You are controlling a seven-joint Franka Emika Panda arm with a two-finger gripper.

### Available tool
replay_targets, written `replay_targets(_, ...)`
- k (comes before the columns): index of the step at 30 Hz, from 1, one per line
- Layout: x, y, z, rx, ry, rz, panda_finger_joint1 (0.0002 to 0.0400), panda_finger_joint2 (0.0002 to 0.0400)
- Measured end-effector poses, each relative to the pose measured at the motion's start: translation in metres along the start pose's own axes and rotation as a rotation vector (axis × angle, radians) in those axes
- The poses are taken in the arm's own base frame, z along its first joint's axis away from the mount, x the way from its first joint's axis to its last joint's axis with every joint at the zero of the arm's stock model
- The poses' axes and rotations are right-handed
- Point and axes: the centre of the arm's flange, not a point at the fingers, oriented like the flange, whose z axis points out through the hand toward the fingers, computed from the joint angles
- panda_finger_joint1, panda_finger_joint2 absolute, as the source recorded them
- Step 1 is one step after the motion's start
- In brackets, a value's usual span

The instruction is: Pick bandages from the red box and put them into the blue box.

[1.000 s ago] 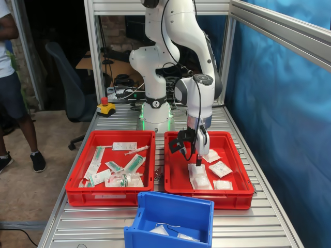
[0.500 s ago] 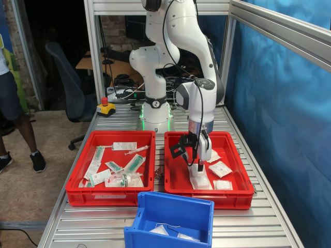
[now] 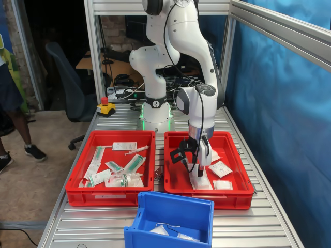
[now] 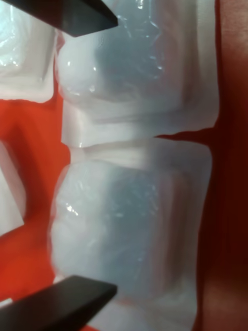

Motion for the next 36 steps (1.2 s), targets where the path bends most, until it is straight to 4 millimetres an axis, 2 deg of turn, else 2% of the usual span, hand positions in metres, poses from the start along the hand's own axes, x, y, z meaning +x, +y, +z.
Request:
replay_targets(17,-0.007,-0.004,0.013,-0.004,0.01,-0.002,0.04,0.04)
replay_targets(36,-0.01,-0.002,0.015,-0.004,0.011,-0.006,0.04,0.04)
